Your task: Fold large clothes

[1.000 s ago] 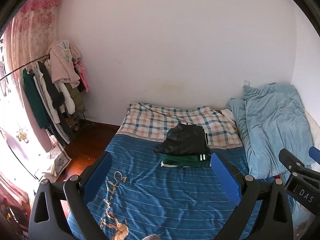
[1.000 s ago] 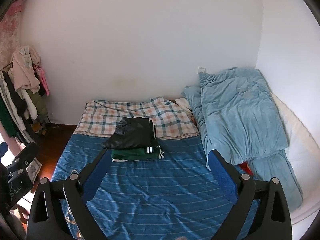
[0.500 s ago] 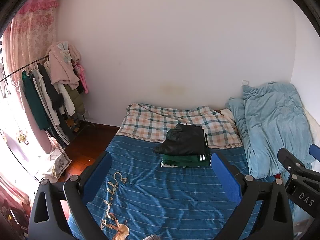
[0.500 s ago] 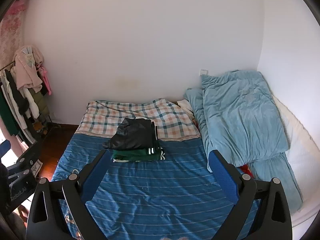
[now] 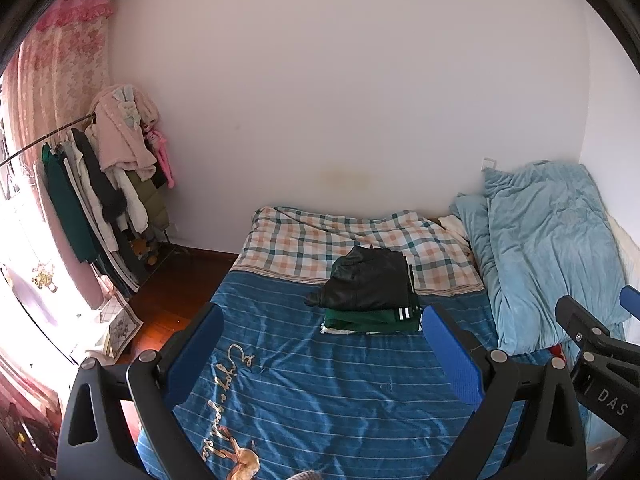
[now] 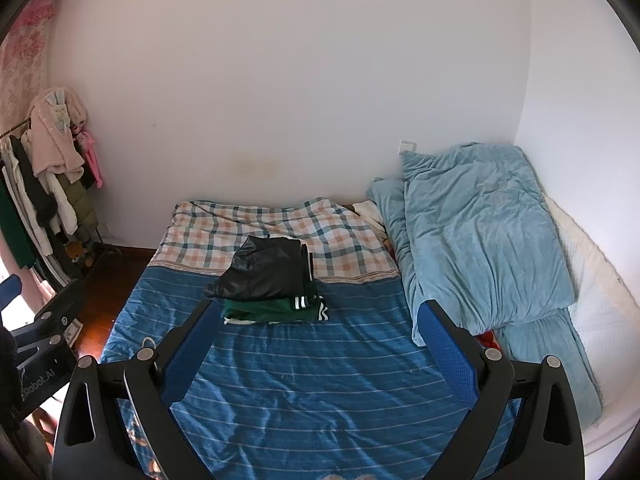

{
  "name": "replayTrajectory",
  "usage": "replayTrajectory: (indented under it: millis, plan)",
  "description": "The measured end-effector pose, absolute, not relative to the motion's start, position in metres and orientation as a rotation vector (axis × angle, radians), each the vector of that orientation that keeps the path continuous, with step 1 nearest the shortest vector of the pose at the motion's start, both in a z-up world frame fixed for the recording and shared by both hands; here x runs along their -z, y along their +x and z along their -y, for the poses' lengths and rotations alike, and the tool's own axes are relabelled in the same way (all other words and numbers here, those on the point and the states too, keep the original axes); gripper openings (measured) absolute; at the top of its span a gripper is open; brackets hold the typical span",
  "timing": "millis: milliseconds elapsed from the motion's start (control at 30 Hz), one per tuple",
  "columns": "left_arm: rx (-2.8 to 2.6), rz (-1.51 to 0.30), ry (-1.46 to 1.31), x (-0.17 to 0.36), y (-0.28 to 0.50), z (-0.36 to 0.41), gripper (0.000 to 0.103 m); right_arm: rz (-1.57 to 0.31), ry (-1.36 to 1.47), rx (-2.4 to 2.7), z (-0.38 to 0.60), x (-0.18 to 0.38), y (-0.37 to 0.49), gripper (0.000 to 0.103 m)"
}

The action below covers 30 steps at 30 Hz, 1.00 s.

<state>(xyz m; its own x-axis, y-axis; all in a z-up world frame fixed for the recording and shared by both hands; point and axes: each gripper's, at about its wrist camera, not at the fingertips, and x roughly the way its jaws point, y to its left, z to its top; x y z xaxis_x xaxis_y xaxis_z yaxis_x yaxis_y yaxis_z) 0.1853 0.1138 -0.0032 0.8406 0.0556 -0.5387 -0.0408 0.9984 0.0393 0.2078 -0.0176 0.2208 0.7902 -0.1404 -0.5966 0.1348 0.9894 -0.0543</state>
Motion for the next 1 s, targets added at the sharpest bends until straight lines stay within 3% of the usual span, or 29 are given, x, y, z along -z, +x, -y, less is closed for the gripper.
replayTrajectory:
  millis: [1000]
  plan:
    - [-0.026, -0.563, 0.054, -0.0015, 0.1905, -0.1141, 0.101, -0.637, -0.007, 0.155, 0.0138, -0.2157, 0.2038, 0.101]
